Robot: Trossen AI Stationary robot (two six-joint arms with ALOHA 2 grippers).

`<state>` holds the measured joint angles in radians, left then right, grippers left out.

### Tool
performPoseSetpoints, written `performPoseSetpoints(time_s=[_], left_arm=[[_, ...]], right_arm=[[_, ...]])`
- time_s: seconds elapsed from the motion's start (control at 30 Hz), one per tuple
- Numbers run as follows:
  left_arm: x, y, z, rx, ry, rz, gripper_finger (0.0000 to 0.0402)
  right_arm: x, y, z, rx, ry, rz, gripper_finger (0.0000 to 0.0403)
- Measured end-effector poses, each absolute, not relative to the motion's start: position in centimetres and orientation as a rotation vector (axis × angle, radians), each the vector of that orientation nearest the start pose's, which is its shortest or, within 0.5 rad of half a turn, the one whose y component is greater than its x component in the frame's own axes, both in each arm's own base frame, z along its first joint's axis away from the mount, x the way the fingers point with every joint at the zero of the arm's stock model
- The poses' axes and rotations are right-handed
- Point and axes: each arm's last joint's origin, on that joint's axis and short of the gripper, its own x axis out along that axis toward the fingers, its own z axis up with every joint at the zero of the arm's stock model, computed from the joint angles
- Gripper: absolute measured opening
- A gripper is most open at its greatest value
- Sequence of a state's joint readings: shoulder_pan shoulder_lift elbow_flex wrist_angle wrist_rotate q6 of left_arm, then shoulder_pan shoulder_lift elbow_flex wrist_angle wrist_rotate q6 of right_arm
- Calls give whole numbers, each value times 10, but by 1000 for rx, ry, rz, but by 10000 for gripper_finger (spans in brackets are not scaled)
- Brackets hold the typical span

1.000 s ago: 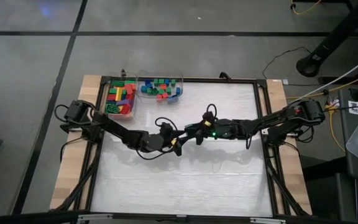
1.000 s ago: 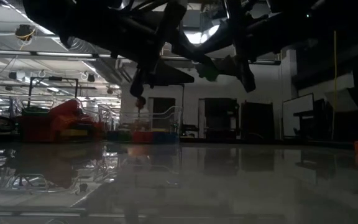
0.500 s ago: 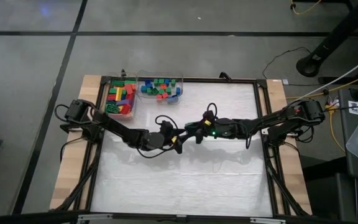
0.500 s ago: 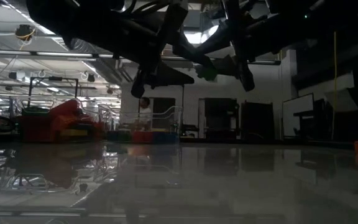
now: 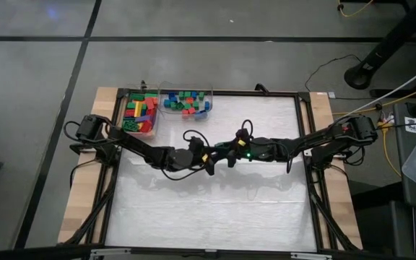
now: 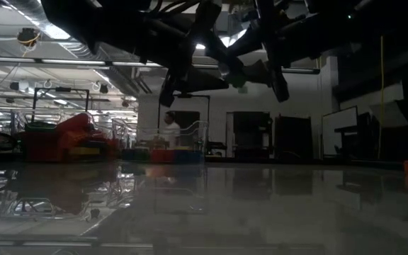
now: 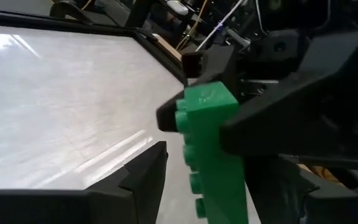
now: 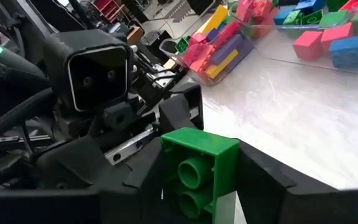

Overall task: Sort blocks by size
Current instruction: Put the large green game piece into the left transparent bin

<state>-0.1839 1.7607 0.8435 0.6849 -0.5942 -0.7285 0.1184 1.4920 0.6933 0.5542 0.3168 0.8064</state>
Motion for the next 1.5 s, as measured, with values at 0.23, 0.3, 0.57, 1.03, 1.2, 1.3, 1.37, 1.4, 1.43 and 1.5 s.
performPoseSetpoints(time_s=[0.23,0.3,0.57,1.03,1.2,1.3,1.37,1.4,1.43,1.5], left_arm=[[352,-49,180,-611,110,468,139],[352,-50,180,-601,110,465,116],[351,-50,178,-538,137,465,76],[340,-51,184,-400,265,475,79],[313,-43,211,-323,385,517,83],[287,-32,230,-275,451,597,85],[266,-23,242,-240,488,684,84],[255,-17,248,-228,496,732,83],[244,-12,253,-211,514,782,82],[220,-1,262,-200,534,882,82]], right_arm=[[305,27,211,744,134,-282,165],[305,27,211,743,134,-282,165],[305,27,210,739,136,-282,178],[298,26,228,541,99,-243,258],[281,24,251,408,94,-239,255],[265,19,260,390,147,-286,249],[254,14,260,385,206,-339,246],[248,12,260,382,246,-372,244],[243,10,258,386,281,-411,244],[233,5,254,380,352,-482,243]])
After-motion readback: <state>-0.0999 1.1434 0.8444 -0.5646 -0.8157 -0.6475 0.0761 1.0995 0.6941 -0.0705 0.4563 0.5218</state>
